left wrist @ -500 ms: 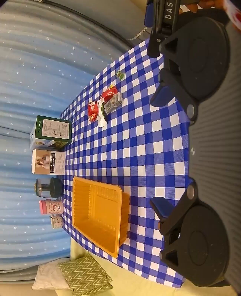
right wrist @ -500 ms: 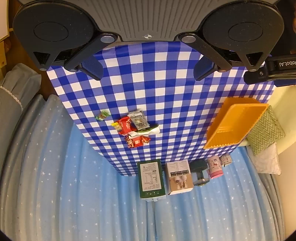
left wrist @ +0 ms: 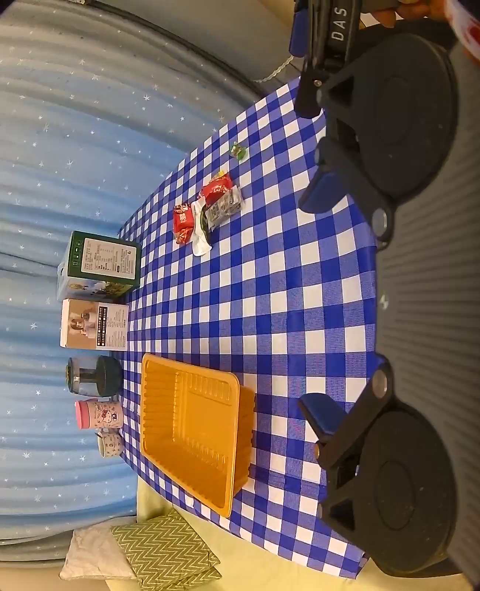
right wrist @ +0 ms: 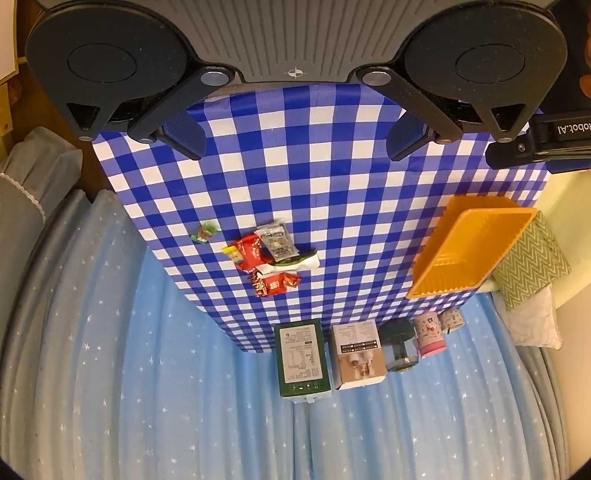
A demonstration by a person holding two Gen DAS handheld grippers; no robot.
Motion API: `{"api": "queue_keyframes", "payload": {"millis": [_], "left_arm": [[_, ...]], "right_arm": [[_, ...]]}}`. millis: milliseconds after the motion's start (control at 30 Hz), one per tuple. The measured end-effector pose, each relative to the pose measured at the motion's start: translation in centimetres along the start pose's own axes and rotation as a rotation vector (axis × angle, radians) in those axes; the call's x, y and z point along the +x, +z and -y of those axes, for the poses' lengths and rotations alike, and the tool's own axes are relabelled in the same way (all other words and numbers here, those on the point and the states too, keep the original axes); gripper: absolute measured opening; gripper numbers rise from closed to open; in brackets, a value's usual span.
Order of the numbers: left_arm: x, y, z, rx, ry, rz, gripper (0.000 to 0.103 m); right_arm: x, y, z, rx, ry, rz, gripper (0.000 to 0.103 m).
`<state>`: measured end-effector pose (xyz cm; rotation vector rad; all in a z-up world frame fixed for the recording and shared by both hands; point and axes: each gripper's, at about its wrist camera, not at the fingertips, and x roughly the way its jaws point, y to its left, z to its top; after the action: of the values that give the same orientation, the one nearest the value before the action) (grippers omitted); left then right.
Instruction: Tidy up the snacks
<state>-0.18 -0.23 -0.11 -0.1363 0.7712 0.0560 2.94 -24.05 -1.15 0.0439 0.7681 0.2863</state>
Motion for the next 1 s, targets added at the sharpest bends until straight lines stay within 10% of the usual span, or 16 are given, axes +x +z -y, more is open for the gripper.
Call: {"api": "queue_keyframes", "payload": {"millis": [1000], "left_arm": [[0.22,0.09,0.06,-0.005,-0.003,-0.002,0.103]], "right_arm": [[0.09,-0.21,0.19,-0.001,-0.002,-0.003,0.103]]}}
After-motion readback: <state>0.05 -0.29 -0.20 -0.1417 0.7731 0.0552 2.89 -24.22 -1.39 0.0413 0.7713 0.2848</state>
